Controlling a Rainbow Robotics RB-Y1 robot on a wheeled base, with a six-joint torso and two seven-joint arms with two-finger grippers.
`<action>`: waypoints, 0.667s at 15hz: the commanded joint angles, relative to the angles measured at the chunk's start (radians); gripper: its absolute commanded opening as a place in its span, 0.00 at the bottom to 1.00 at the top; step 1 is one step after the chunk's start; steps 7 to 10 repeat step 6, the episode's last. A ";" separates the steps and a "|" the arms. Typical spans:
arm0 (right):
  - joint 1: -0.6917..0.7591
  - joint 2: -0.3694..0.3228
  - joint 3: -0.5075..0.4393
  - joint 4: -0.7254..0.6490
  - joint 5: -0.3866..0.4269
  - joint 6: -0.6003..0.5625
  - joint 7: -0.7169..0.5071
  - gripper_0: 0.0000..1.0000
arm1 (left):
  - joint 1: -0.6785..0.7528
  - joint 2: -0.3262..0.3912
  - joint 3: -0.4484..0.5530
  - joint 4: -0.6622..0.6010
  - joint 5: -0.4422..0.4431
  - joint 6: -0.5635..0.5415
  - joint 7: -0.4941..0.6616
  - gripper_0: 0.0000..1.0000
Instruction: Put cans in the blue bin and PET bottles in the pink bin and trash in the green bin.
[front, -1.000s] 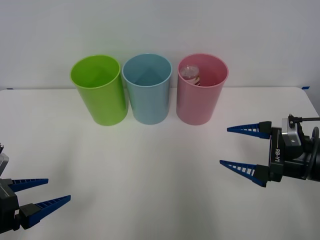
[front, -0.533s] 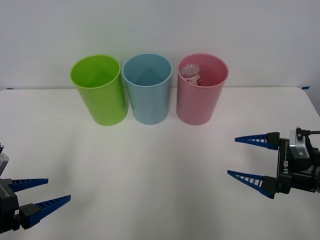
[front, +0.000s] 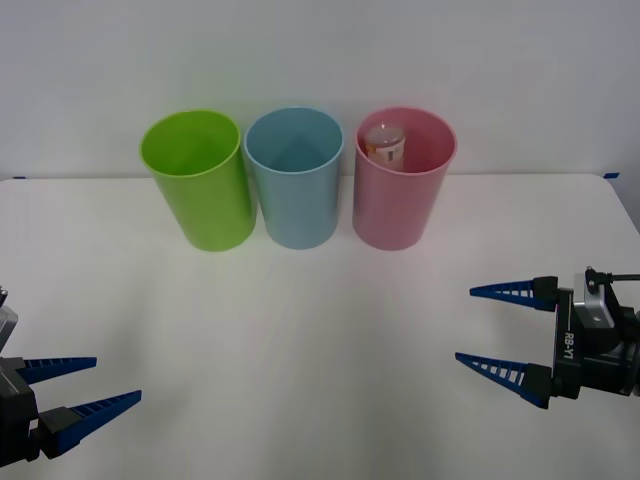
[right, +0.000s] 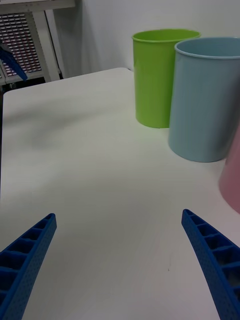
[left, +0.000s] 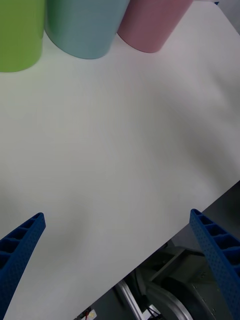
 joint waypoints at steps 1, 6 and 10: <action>0.000 0.000 0.000 0.000 0.000 0.000 0.000 0.86 | 0.000 0.000 0.000 0.000 0.000 0.000 0.000 1.00; 0.000 0.000 0.000 0.000 0.000 0.000 0.000 0.85 | 0.000 0.000 0.000 0.000 0.000 0.000 0.000 1.00; 0.000 0.000 0.000 0.000 0.000 0.000 0.000 0.85 | 0.000 0.000 0.000 0.000 0.000 0.000 0.000 1.00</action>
